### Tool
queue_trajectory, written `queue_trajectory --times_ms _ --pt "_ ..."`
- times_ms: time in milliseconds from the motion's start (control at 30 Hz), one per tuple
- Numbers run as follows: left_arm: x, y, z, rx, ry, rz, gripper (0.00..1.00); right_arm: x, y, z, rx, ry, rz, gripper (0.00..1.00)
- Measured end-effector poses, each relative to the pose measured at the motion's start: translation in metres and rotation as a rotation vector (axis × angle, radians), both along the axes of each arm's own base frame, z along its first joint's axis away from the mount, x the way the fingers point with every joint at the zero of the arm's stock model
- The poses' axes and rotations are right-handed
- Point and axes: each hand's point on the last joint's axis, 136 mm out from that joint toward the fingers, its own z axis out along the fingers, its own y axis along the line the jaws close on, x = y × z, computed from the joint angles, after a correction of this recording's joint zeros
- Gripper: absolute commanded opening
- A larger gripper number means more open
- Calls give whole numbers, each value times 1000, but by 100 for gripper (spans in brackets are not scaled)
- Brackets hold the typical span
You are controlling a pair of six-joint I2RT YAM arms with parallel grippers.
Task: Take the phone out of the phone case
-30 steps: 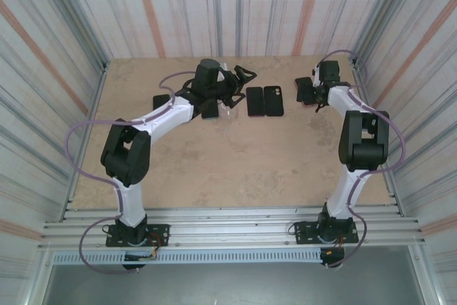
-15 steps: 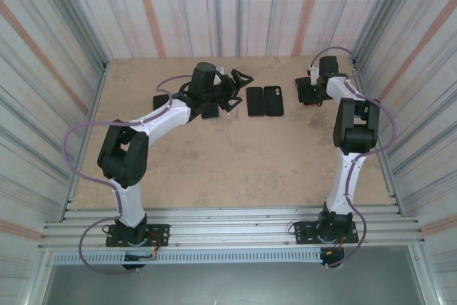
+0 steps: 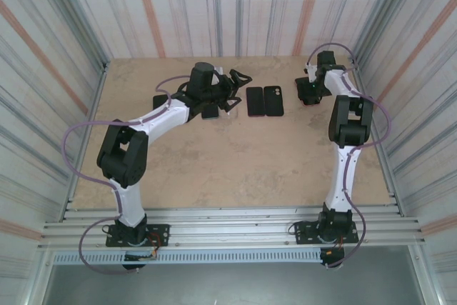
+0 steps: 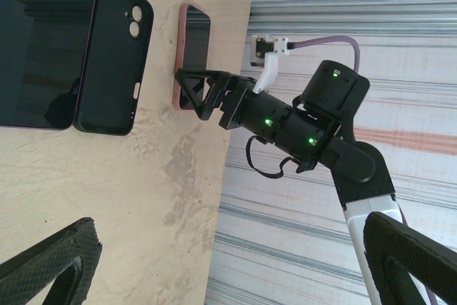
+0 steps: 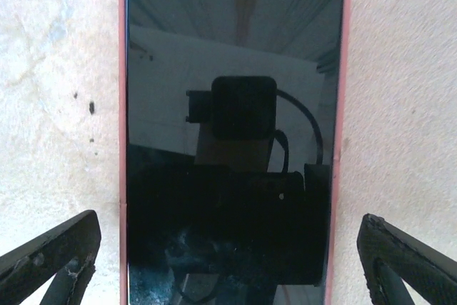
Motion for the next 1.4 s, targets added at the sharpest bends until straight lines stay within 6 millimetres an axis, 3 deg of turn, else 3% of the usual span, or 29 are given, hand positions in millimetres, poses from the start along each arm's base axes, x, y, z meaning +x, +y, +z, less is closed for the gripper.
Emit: queue_trajectory --times_ms 400,633,1000,1167,1400 --pt "0 -1 4 -19 -6 -14 98 -4 1 -8 1 80 12 83" --pt "-2 -3 6 -33 -6 -27 97 -3 -1 -7 -19 103 -2 63" --pt "1 -7 3 -43 11 -31 96 -5 1 -6 -6 95 -7 52" --pt "4 -9 8 -50 0 -35 95 -25 5 -4 41 114 -32 49" --pt "7 -12 -7 -39 25 -38 95 -53 8 10 118 107 -66 48"
